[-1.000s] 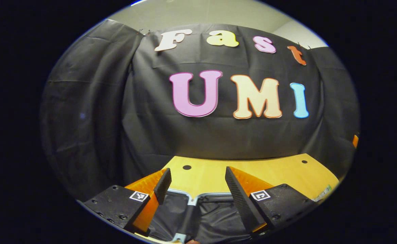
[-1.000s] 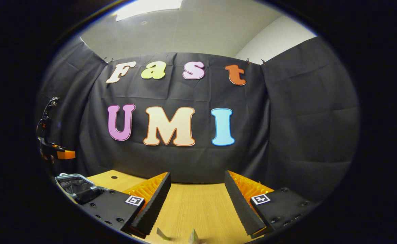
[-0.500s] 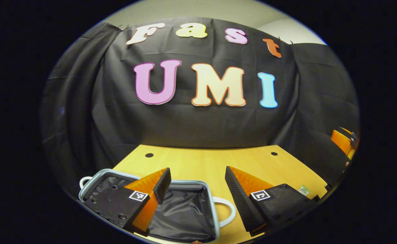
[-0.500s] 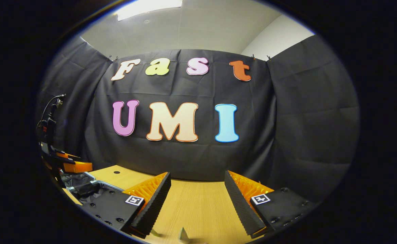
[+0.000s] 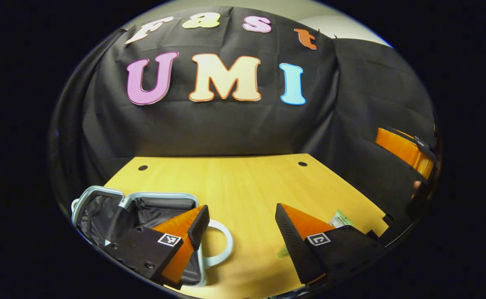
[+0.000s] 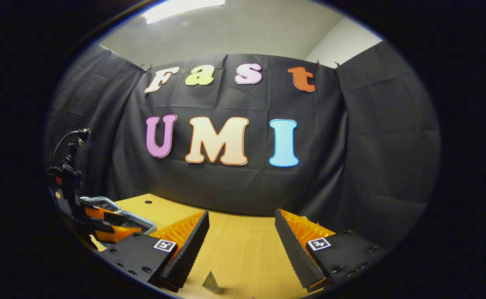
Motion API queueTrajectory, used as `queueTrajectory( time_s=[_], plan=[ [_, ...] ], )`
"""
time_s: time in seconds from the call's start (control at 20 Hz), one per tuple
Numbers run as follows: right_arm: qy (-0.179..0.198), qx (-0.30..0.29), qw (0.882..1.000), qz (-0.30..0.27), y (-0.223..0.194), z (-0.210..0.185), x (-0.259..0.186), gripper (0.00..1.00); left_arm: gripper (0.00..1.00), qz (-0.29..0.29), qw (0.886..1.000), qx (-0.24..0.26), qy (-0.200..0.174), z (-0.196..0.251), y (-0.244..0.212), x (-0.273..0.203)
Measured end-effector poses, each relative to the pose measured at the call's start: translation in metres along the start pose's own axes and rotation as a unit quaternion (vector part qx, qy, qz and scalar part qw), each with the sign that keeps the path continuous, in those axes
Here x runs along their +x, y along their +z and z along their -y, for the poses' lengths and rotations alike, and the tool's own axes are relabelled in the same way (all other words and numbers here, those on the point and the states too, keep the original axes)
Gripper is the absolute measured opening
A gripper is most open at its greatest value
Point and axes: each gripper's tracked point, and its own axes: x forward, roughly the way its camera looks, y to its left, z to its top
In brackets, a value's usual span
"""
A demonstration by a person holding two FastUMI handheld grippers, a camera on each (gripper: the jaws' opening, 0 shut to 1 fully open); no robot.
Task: First open the suitcase, pack the skin care products into it, and then close the suitcase.
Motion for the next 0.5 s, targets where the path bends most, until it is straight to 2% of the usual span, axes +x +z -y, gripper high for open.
queueTrajectory(
  time_s=[0.3, 0.45, 0.5],
  plan=[
    [0.010, 0.003, 1.000, -0.015, -0.013, 0.013, 0.001, 0.98, 0.88, -0.044, 0.998, -0.003, -0.038, 0.051, -0.043, 0.007],
    [0.018, 0.005, 1.000, -0.025, -0.020, 0.015, 0.002, 0.99, 0.80, -0.064, 0.997, 0.001, -0.044, 0.063, -0.064, 0.015],
    [0.022, 0.005, 0.999, -0.028, -0.023, 0.014, 0.000, 0.99, 0.74, -0.072, 0.996, 0.000, -0.044, 0.066, -0.073, 0.020]
  ],
)
